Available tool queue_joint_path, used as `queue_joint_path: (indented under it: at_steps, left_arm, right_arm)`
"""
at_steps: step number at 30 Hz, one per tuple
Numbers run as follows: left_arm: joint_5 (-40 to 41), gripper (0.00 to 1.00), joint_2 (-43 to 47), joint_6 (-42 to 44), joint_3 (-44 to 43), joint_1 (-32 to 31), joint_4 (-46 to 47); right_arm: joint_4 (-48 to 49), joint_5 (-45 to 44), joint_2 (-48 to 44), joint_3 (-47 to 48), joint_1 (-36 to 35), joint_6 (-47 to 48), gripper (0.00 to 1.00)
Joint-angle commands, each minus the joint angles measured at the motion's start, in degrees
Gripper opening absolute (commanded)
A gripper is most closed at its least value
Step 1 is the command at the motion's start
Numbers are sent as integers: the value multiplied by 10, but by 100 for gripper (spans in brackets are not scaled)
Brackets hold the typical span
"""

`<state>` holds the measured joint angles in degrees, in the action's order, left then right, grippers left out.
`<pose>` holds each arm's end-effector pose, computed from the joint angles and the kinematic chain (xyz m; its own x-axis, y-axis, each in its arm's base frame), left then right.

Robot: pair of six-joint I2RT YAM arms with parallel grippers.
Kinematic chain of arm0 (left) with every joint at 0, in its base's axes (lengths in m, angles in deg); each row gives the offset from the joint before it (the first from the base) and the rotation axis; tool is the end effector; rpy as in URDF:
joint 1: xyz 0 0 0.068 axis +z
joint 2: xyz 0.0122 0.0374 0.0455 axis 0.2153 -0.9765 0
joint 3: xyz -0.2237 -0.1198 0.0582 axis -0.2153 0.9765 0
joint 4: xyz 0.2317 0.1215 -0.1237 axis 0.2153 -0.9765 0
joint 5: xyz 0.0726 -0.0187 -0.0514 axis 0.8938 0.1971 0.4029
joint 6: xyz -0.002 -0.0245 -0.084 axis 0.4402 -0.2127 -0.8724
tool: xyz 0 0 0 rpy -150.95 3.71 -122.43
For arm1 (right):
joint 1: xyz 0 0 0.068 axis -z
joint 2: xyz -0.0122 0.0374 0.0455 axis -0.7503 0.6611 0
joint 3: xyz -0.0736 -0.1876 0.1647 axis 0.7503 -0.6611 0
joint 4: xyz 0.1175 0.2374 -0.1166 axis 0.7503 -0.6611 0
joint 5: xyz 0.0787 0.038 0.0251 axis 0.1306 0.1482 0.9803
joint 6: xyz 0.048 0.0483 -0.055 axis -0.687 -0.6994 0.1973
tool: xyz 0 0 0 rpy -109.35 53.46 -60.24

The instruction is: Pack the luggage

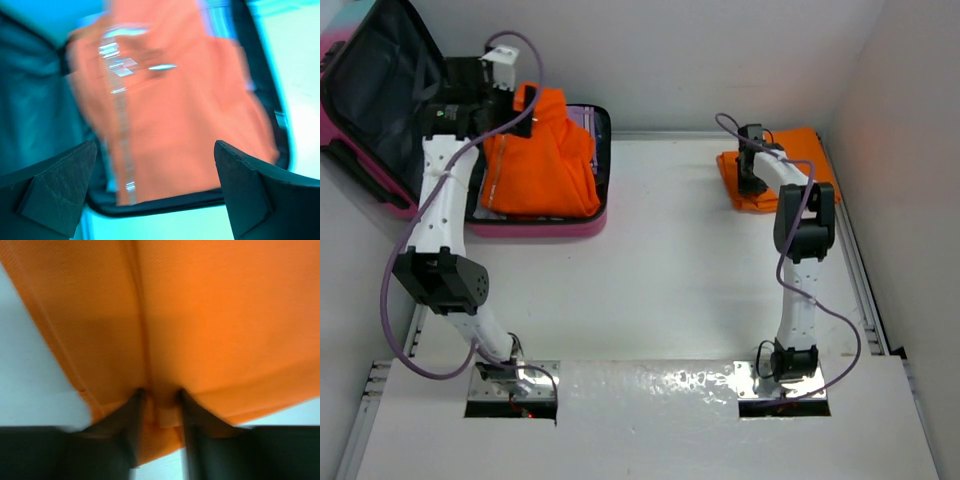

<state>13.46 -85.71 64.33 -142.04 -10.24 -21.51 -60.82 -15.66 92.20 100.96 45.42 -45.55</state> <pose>0.4317 0.0108 0.4240 -0.4930 0.2633 -0.8292 0.1698 0.9639 0.2051 0.5289 0.0046 0.0882 -0.8586 0.1363 -0.4942 0.2621 0.9452 -0.1945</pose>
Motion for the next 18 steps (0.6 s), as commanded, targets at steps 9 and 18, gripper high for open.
queue_joint_path:
  at_steps: [9,18]
  left_arm:
    - [-24,99,-13,19,-33,-160,-10]
    - [-121,95,-35,-30,38,-250,2]
  right_arm:
    - [106,175,-97,-203,-3,-106,0]
    - [224,191,-254,-418,-165,-293,0]
